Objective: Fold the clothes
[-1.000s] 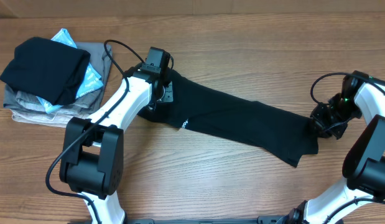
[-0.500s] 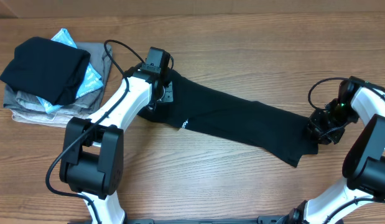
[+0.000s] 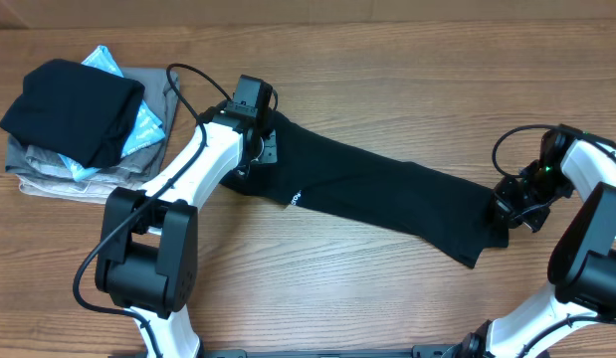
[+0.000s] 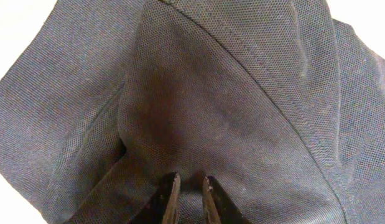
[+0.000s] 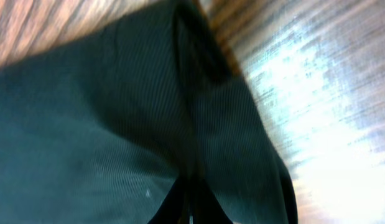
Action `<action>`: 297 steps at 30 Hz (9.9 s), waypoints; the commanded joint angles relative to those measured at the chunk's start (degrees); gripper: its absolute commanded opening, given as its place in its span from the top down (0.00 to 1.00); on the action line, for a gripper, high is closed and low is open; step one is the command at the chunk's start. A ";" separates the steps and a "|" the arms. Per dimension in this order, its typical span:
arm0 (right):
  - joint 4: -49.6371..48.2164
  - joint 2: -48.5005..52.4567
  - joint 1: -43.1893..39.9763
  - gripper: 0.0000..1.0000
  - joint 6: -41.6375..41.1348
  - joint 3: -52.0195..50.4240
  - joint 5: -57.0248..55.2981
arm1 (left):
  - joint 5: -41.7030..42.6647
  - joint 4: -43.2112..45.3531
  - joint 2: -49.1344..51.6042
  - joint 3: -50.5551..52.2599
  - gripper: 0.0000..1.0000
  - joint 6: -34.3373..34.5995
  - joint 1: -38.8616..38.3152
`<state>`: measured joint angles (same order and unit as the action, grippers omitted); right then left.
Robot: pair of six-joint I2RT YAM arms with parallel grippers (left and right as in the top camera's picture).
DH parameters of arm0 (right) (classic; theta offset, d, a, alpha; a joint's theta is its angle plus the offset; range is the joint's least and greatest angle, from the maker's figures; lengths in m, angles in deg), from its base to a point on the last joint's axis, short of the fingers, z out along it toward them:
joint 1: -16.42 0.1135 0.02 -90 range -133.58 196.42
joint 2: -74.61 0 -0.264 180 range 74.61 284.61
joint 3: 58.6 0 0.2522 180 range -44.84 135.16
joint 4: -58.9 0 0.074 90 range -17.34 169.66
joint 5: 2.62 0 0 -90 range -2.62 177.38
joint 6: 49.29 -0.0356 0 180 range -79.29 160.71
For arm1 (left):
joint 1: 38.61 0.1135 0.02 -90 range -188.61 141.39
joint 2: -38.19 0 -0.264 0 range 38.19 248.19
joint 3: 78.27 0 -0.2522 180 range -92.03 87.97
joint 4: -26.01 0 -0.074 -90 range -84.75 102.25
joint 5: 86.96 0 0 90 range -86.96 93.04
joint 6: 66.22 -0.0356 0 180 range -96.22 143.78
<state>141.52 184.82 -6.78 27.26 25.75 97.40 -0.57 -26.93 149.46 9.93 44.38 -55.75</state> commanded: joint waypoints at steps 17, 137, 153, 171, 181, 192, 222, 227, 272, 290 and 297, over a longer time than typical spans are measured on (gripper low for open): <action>-1.81 0.04 -0.04 0.96 3.28 11.50 0.52 | 0.26 0.00 -0.04 0.04 0.83 -1.31 0.26; 12.41 -3.61 -13.79 0.96 -1.11 19.19 -2.80 | -0.85 -29.77 -4.50 -25.20 0.00 0.61 10.75; 20.04 -7.78 11.37 0.96 0.66 21.29 8.07 | -0.85 -29.79 -4.50 -25.20 0.00 0.61 10.75; -3.43 -7.54 30.97 0.93 -9.53 9.16 3.98 | -0.83 -29.79 -4.50 -25.20 0.00 0.63 10.75; -10.36 -7.67 31.30 0.40 2.84 7.19 17.90 | -0.85 -29.79 -4.50 -25.20 0.00 0.61 10.75; 3.65 -8.50 21.94 0.32 8.70 12.28 19.21 | -0.85 -29.77 -4.50 -25.20 0.00 0.61 10.75; -11.82 -9.40 32.15 0.96 4.11 -2.45 24.55 | -0.85 -29.77 -4.50 -25.20 0.00 0.61 10.75; -5.20 -13.77 26.49 0.96 8.26 1.92 24.46 | -0.83 -29.79 -4.50 -25.20 0.00 0.63 10.75; -33.07 -17.42 7.30 0.96 8.76 -24.41 9.53 | -0.85 -29.79 -4.50 -25.20 0.00 0.61 10.75; 6.25 -17.44 -2.86 0.96 8.79 15.10 6.56 | -0.85 -29.77 -4.50 -25.20 0.00 0.63 10.75; 13.75 -17.44 2.99 0.96 8.79 20.65 7.54 | -0.83 -29.79 -4.50 -25.20 0.00 0.61 10.75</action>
<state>154.60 167.95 -6.95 36.02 44.02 104.00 -0.68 -56.77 144.23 -15.49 45.91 -44.98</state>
